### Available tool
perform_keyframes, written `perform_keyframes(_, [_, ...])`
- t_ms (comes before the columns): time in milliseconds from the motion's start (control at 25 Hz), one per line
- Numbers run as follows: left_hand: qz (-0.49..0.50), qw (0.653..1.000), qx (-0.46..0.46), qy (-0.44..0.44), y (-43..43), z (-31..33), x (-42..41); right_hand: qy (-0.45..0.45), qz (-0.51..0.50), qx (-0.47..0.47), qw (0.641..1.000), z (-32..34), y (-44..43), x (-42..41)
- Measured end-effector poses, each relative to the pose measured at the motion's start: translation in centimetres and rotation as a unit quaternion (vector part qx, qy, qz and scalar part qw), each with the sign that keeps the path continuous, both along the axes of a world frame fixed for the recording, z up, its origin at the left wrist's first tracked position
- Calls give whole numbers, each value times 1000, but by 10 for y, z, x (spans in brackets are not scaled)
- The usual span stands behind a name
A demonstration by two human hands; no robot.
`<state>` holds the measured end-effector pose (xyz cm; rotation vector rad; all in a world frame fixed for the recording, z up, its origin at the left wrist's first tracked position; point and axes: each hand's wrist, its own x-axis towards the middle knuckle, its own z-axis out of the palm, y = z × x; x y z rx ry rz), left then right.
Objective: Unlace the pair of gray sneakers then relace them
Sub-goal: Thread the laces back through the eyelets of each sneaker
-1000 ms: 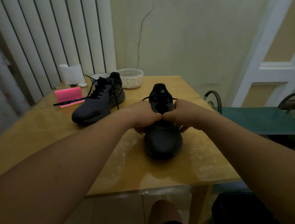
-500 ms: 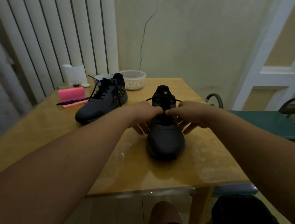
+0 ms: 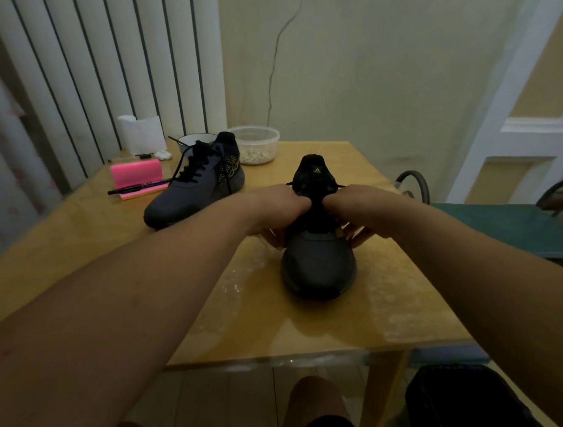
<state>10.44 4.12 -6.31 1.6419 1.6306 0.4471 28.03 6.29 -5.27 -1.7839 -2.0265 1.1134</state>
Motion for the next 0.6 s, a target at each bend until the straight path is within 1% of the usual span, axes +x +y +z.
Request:
perform_keyframes(120, [-12,999,3,-44,-12,-8,-15,62,24,-4,998,-4,-8,20])
perform_keyframes(200, [-20,999,0,-45,-21,-14,-19,97,28,0,995,-11,-14,30])
perform_keyframes(240, [-17,999,3,-38,-23,-15,-18,100,23,5,995,-14,-16,31])
perform_keyframes(360, [-16,1000,1,-12,-23,-9,-8,68,27,17,997,-12,-17,24])
perform_keyframes(480, [-6,1000,-15,-2,-23,-2,1,35,43,7,998,-2,-18,14])
perform_keyframes(600, [27,999,22,11,-23,-10,11,-9,58,33,998,-1,-20,7])
